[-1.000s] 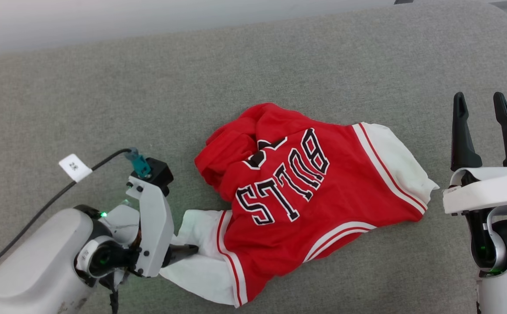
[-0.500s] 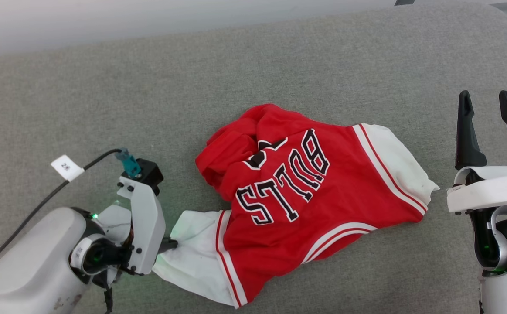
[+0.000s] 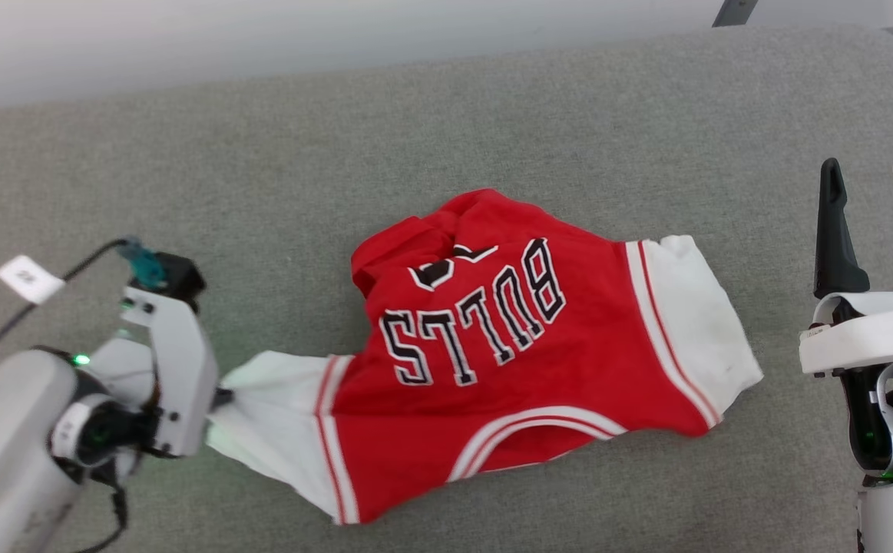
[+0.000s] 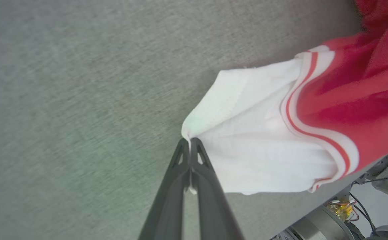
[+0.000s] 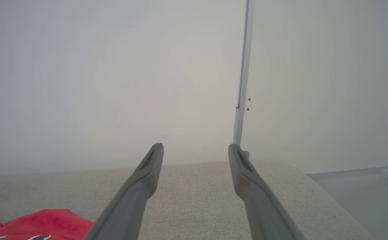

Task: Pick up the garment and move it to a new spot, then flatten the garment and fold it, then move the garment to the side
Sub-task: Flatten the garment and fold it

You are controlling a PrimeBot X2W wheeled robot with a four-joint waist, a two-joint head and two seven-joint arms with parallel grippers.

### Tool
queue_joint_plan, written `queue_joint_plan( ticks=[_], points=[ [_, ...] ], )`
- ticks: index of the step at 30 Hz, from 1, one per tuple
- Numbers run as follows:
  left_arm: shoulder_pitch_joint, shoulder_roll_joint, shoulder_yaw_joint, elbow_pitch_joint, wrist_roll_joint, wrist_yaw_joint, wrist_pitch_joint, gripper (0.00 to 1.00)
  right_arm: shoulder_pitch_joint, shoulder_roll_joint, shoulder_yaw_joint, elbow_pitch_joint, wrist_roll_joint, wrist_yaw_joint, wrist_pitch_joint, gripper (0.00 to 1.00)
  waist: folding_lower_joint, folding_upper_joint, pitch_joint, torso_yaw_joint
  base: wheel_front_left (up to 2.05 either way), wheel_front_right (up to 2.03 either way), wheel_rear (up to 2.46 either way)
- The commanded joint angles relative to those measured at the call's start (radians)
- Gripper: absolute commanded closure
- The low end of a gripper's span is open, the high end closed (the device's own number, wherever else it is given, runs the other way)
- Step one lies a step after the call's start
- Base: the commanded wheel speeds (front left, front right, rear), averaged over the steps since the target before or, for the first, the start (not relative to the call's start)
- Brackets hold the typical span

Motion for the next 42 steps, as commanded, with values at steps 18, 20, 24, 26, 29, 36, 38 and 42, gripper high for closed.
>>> queue_joint_plan(
  ticks=[18, 20, 24, 26, 29, 36, 38, 42],
  points=[
    [0.013, 0.086, 0.051, 0.186, 0.033, 0.017, -0.107, 1.0, 0.05, -0.019, -0.004, 0.014, 0.001, -0.001, 0.009, 0.0, 0.0, 0.0, -0.047, 0.027, 0.0, 0.0, 0.0],
    [0.02, 0.078, 0.049, 0.202, 0.034, 0.009, -0.12, 1.0, 0.055, -0.019, -0.005, 0.018, 0.005, -0.001, 0.01, 0.0, 0.0, 0.0, -0.05, 0.03, 0.0, 0.0, 0.0],
    [0.021, 0.061, 0.044, 0.23, 0.044, 0.006, -0.149, 0.61, 0.059, -0.02, -0.005, 0.02, 0.006, -0.001, 0.012, 0.0, 0.0, 0.0, -0.054, 0.039, 0.0, 0.0, 0.0],
    [0.016, 0.058, 0.046, 0.239, 0.045, 0.005, -0.157, 0.0, 0.061, -0.021, -0.004, 0.019, 0.01, -0.001, 0.013, 0.0, 0.0, 0.0, -0.057, 0.045, 0.0, 0.0, 0.0],
    [0.003, 0.059, 0.042, 0.235, 0.054, -0.001, -0.162, 0.0, 0.067, -0.023, -0.008, 0.017, 0.014, -0.001, 0.014, 0.0, 0.0, 0.0, -0.063, 0.055, 0.0, 0.0, 0.0],
    [0.0, 0.058, 0.033, 0.231, 0.055, -0.019, -0.167, 0.0, 0.072, -0.025, -0.014, 0.002, 0.019, -0.001, 0.021, 0.0, 0.0, 0.0, -0.067, 0.066, 0.0, 0.0, 0.0],
    [0.002, 0.061, 0.023, 0.233, 0.066, -0.028, -0.171, 0.0, 0.074, -0.024, -0.013, -0.003, 0.023, -0.001, 0.022, 0.0, 0.0, 0.0, -0.065, 0.064, 0.0, 0.0, 0.0],
    [-0.005, 0.054, 0.001, 0.25, 0.088, -0.045, -0.181, 0.0, 0.079, -0.023, -0.016, -0.016, 0.027, -0.001, 0.027, 0.0, 0.0, 0.0, -0.051, 0.057, 0.0, 0.0, 0.0]
  ],
)
